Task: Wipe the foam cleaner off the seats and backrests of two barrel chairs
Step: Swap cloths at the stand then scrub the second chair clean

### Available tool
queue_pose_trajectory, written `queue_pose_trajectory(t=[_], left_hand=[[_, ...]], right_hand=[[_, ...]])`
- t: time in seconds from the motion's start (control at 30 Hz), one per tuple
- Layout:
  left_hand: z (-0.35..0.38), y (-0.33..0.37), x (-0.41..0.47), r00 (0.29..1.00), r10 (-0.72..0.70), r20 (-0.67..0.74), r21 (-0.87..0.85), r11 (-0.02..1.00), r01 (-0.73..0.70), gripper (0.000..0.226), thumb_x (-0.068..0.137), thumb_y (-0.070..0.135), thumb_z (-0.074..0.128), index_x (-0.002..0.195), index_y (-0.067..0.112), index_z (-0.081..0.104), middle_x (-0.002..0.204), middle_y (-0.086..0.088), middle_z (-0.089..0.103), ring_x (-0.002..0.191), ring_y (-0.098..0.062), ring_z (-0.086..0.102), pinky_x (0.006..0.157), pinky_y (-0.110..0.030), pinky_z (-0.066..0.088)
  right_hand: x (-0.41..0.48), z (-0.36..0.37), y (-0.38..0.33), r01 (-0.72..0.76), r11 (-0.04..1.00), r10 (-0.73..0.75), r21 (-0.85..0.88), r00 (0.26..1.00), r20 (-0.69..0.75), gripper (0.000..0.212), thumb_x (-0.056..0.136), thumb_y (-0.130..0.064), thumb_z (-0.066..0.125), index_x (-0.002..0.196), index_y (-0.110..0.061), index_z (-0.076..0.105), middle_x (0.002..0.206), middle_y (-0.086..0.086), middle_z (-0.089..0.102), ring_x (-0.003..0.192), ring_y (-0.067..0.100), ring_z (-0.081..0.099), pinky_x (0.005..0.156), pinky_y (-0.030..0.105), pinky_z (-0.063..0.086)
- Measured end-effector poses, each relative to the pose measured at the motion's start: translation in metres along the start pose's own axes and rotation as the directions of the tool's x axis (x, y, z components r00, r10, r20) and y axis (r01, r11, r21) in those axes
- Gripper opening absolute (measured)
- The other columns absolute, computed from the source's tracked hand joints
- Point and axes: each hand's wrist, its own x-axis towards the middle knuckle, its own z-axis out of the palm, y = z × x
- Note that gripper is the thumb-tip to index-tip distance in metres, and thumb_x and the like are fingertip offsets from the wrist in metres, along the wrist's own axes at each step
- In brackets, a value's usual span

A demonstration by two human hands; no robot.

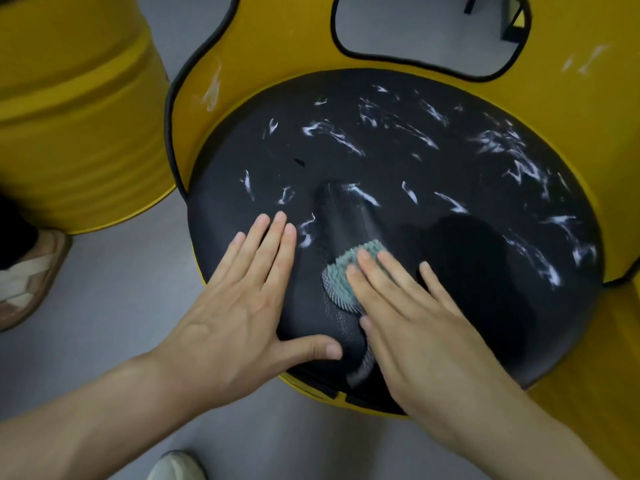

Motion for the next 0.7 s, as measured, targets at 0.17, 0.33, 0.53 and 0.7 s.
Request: queue_pose_trajectory(t=[0.17, 0.33, 0.53, 0.7], left_hand=[[0.002, -0.002, 0.000, 1.000, 0.013, -0.011, 0.030, 0.999, -0.013, 0.128, 0.075, 0.101, 0.022, 0.161, 0.012, -0.008, 0.170, -0.002, -0.015, 0.155, -0.014, -0.021, 0.123, -0.034, -0.009], [0.005, -0.003, 0.000, 1.000, 0.019, 0.012, 0.055, 0.998, -0.019, 0.129, 0.076, 0.099, 0.028, 0.162, 0.008, 0.001, 0.171, -0.006, -0.004, 0.157, -0.018, -0.012, 0.123, -0.036, -0.004], [0.008, -0.019, 0.001, 0.999, -0.043, 0.022, 0.067, 0.997, 0.041, 0.131, 0.074, 0.100, 0.031, 0.163, 0.007, 0.009, 0.171, -0.007, 0.004, 0.158, -0.022, -0.003, 0.125, -0.033, -0.005], [0.011, -0.026, 0.008, 0.999, -0.036, 0.020, 0.096, 0.995, 0.034, 0.136, 0.065, 0.104, 0.035, 0.164, 0.015, 0.004, 0.172, -0.001, 0.001, 0.158, -0.023, 0.001, 0.125, -0.033, -0.003]], right_hand=[[-0.021, -0.002, 0.052, -0.132, 0.990, 0.130, -0.058, 0.991, -0.041, 0.056, 0.104, -0.037, 0.022, 0.157, -0.024, 0.033, 0.164, -0.006, 0.027, 0.154, 0.017, 0.017, 0.120, 0.045, 0.013], [-0.007, 0.009, 0.023, -0.225, 0.974, 0.223, 0.005, 0.962, -0.156, 0.058, 0.097, -0.027, 0.028, 0.149, -0.005, 0.046, 0.157, 0.009, 0.042, 0.147, 0.026, 0.035, 0.118, 0.049, 0.027], [0.027, 0.015, -0.029, 0.013, 0.997, 0.002, 0.075, 0.982, -0.188, 0.069, 0.088, -0.034, 0.028, 0.149, -0.005, 0.045, 0.158, 0.012, 0.039, 0.149, 0.027, 0.031, 0.121, 0.047, 0.026], [0.032, 0.016, -0.023, 0.084, 0.993, -0.068, 0.087, 0.982, -0.175, 0.074, 0.087, -0.039, 0.024, 0.152, -0.009, 0.040, 0.161, 0.009, 0.035, 0.151, 0.023, 0.026, 0.122, 0.047, 0.022]])
